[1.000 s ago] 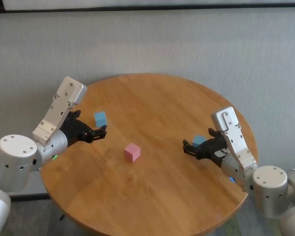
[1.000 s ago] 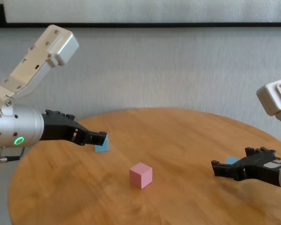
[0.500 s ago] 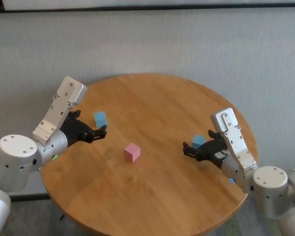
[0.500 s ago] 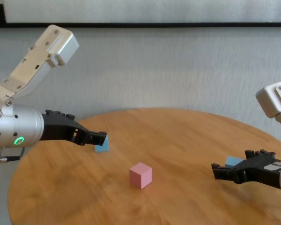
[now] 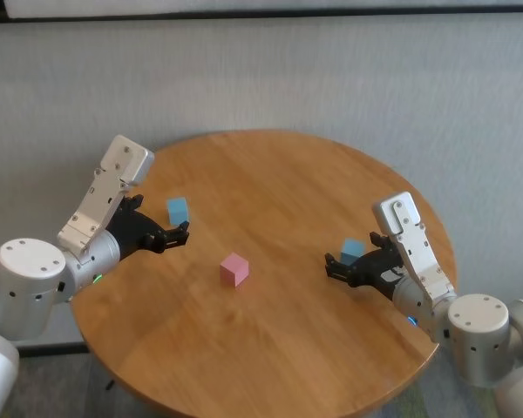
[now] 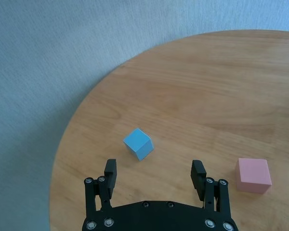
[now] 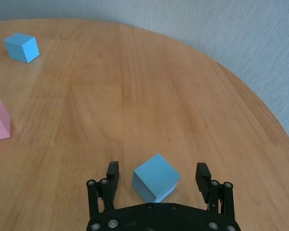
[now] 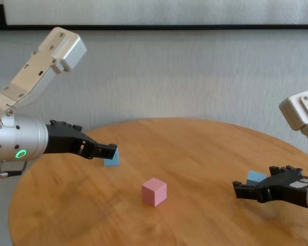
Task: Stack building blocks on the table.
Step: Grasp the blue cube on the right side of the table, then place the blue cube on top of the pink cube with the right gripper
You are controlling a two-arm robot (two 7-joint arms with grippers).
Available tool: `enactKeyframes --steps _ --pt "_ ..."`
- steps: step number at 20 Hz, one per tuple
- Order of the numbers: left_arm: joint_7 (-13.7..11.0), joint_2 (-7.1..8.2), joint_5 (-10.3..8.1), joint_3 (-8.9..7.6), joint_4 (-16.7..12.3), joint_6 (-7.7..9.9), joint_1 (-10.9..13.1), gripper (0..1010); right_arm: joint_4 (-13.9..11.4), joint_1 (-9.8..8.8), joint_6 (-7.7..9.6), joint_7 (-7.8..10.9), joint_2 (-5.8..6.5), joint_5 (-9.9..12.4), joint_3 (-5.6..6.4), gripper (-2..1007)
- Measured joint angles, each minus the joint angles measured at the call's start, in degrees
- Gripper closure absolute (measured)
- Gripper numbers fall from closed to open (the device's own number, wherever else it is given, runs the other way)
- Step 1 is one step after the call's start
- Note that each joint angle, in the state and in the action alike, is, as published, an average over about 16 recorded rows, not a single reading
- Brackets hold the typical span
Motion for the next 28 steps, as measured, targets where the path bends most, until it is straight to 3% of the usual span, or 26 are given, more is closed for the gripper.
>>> enactKeyframes --steps 5,18,28 --pt "0.0 0.0 0.0 0.0 0.0 0.0 0.0 10 0.1 0.01 0.2 0.26 -0.25 -0.4 0.42 101" --pt "0.0 0.0 0.0 0.0 0.0 0.0 0.0 10 0.2 -0.18 0.33 0.99 -0.96 -1.8 1.73 435" --pt "0.0 0.0 0.0 0.0 0.0 0.0 0.0 10 -2.4 -1.42 -0.27 2.26 -1.26 -2.8 2.49 487"
